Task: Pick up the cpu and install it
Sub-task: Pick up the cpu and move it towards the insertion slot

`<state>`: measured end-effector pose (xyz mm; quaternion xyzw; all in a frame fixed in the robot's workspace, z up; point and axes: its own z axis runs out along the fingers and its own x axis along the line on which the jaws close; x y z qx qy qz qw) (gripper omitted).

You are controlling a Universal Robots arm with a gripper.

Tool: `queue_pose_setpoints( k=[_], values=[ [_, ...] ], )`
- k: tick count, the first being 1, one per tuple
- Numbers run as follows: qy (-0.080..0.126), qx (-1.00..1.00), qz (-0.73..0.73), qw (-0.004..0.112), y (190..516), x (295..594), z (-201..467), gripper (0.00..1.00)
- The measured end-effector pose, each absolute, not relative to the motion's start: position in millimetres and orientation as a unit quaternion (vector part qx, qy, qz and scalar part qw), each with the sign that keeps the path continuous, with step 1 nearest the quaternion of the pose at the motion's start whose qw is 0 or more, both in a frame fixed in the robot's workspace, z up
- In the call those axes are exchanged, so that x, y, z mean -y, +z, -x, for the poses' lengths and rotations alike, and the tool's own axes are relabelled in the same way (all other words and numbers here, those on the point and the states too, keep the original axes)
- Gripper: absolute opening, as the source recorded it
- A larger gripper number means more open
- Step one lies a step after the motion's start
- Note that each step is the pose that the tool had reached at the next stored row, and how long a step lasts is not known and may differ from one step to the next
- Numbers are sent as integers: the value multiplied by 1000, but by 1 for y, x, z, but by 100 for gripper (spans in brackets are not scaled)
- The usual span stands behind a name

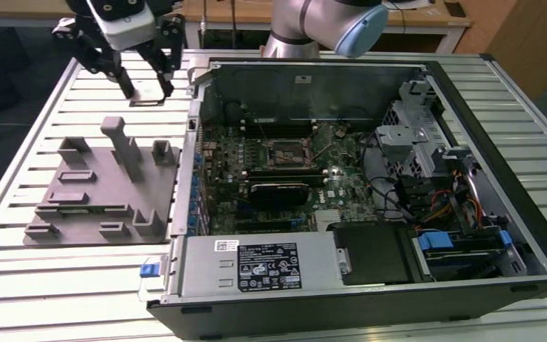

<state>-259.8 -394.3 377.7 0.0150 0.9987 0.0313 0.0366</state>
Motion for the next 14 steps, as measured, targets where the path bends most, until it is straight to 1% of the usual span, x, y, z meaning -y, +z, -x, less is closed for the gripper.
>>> queue_pose_setpoints(
  k=[1, 3, 14],
  values=[
    [31, -999, -15, 37, 378, 394, 255, 54],
    [31, -999, -15, 36, 378, 392, 224, 54],
    [31, -999, -15, 34, 374, 390, 174, 54]
  ],
)
